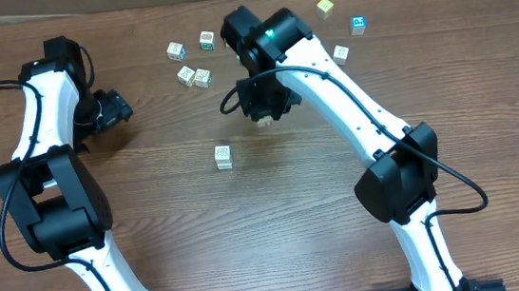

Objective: Form a tower
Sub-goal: 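Lift the 'R' block and carry it over the center stack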

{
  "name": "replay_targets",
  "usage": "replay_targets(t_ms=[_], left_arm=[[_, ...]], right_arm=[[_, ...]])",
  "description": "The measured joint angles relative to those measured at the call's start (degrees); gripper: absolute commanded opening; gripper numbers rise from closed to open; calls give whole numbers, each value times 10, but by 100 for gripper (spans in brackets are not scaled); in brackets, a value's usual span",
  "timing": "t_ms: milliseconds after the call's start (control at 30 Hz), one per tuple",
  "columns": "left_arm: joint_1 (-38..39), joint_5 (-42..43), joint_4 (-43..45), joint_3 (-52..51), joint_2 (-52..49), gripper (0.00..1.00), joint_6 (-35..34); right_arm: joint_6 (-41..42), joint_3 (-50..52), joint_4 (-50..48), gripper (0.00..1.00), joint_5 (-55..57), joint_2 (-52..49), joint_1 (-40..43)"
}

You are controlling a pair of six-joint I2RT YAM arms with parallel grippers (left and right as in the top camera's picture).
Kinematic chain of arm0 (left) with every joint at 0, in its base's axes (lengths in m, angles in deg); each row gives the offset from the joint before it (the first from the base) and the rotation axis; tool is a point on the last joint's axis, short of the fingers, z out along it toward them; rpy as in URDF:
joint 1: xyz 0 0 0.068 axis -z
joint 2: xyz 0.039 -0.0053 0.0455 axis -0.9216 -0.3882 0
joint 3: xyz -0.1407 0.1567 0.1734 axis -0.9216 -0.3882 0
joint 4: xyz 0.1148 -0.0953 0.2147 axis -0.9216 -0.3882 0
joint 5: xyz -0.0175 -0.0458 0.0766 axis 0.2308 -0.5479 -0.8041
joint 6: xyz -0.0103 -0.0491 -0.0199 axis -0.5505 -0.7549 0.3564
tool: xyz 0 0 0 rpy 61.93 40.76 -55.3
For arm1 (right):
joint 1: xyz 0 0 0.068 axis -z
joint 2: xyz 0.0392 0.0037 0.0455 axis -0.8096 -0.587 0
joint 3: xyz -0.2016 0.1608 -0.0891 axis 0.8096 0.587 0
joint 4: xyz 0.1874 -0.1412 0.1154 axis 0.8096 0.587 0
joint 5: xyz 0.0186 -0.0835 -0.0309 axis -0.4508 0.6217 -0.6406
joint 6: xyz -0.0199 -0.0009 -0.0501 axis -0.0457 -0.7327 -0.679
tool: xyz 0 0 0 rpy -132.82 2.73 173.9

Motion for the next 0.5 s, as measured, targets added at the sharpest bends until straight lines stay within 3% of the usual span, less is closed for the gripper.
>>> replay_targets(t_ms=[167, 233, 500], left_arm=[[0, 0, 0, 0, 0, 99, 0], [0, 0, 0, 0, 0, 99, 0], [0, 0, 0, 0, 0, 100, 0]], right_arm=[[52, -22, 7, 15, -17, 1, -10], [69, -22, 8, 24, -28, 1, -18], [150, -22, -1, 18, -68, 1, -52]])
